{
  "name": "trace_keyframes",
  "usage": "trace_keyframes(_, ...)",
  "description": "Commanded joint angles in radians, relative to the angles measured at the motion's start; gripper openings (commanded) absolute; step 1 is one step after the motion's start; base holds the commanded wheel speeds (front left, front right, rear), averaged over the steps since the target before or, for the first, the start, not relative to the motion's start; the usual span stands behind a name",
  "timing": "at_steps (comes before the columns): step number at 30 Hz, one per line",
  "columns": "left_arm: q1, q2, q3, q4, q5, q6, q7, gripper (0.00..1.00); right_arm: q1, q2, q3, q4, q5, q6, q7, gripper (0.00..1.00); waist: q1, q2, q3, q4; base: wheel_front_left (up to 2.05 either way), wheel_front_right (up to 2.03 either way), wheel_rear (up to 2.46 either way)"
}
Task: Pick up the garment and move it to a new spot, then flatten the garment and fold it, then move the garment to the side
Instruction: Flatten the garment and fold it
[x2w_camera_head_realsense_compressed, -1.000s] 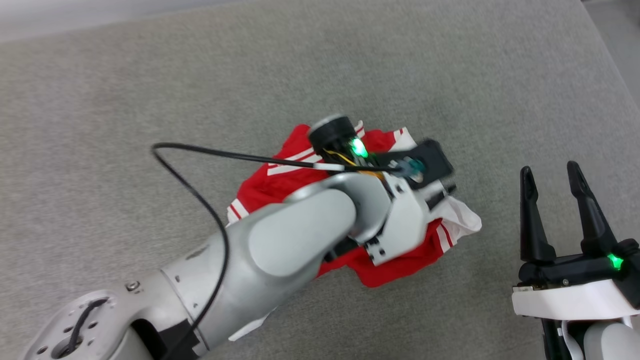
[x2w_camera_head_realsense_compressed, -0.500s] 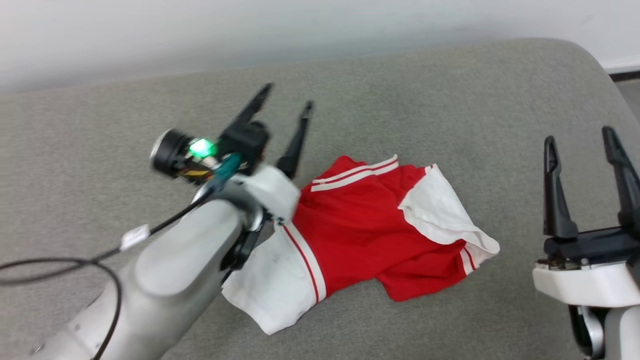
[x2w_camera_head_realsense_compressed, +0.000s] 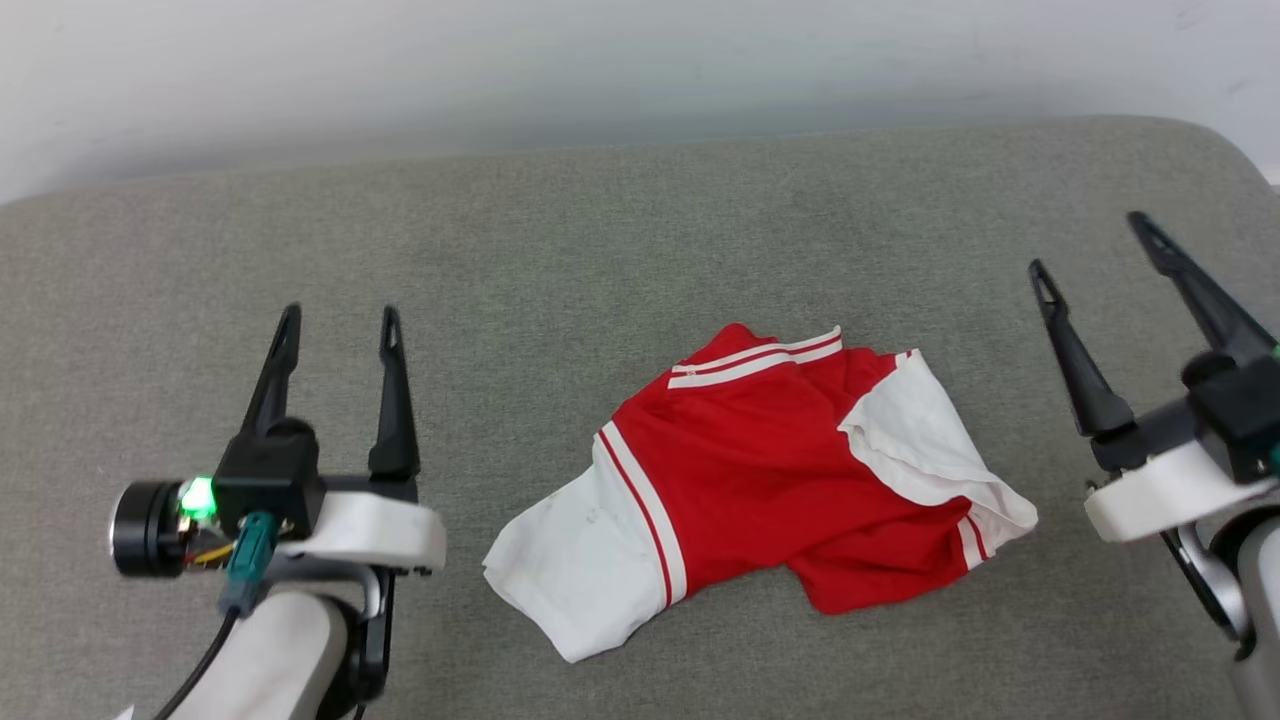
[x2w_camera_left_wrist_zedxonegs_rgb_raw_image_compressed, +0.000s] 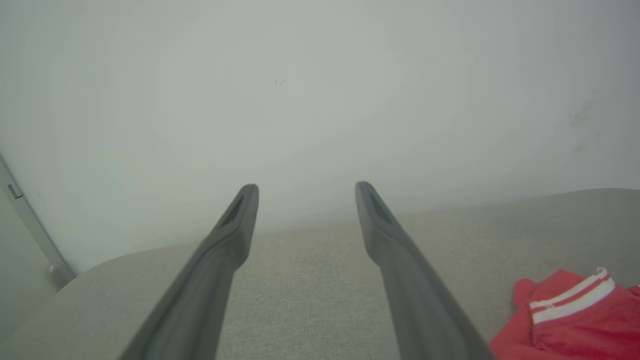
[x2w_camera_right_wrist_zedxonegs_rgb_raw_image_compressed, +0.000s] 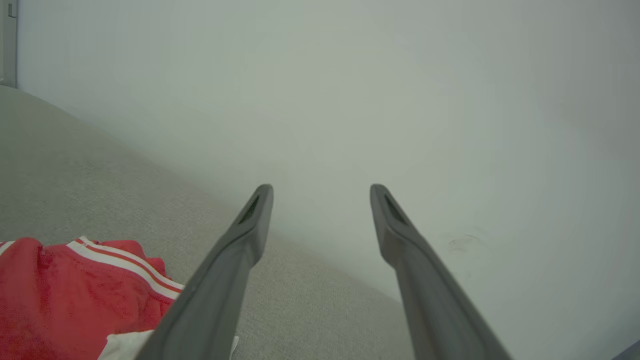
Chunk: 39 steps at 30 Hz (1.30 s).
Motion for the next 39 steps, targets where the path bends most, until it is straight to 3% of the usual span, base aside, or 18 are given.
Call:
trace_keyframes(1, 0.051, -0.014, 0.034, -0.02, 0.023, 0.003, -0.002, 1.0, -0.043, -0.048, 0.046, 0.012, 0.049, -0.001, 0.062, 1.0, 0.0001, 0.0, 0.003, 0.006, 0.0, 0.0, 0.0)
trace_keyframes(11, 0.171, -0.122, 0.169, -0.059, 0.119, -0.06, -0.002, 1.0, -0.161, -0.345, 0.385, 0.01, 0.416, -0.001, 0.602, 1.0, 0.0001, 0.0, 0.031, 0.046, 0.0, 0.0, 0.0)
trace_keyframes(16, 0.175, -0.167, 0.21, -0.061, 0.164, -0.102, -0.002, 1.0, -0.212, -0.441, 0.531, 0.005, 0.535, -0.001, 0.796, 1.0, 0.0001, 0.0, 0.059, 0.073, 0.0, 0.0, 0.0)
trace_keyframes(24, 0.155, -0.22, 0.256, -0.053, 0.215, -0.154, -0.002, 1.0, -0.273, -0.422, 0.669, 0.099, 0.579, -0.001, 0.836, 1.0, 0.0001, 0.0, 0.112, 0.102, 0.0, 0.0, 0.0)
trace_keyframes(32, 0.144, -0.268, 0.297, -0.03, 0.258, -0.203, -0.002, 1.0, -0.292, -0.372, 0.764, 0.266, 0.584, -0.002, 0.748, 1.0, 0.0001, 0.0, 0.139, 0.106, 0.0, 0.0, 0.0)
trace_keyframes(33, 0.146, -0.272, 0.304, -0.026, 0.261, -0.21, -0.002, 1.0, -0.295, -0.364, 0.763, 0.273, 0.593, -0.002, 0.728, 0.38, 0.0001, 0.0, 0.136, 0.101, 0.0, 0.0, 0.0)
trace_keyframes(34, 0.149, -0.276, 0.311, -0.02, 0.263, -0.216, -0.002, 1.0, -0.299, -0.36, 0.76, 0.274, 0.598, -0.001, 0.706, 0.0, 0.0001, 0.0, 0.132, 0.096, 0.0, 0.0, 0.0)
trace_keyframes(39, 0.17, -0.3, 0.34, -0.003, 0.28, -0.242, -0.002, 1.0, -0.286, -0.359, 0.68, 0.259, 0.632, -0.001, 0.591, 0.0, 0.0001, 0.0, 0.1, 0.066, 0.0, 0.0, 0.0)
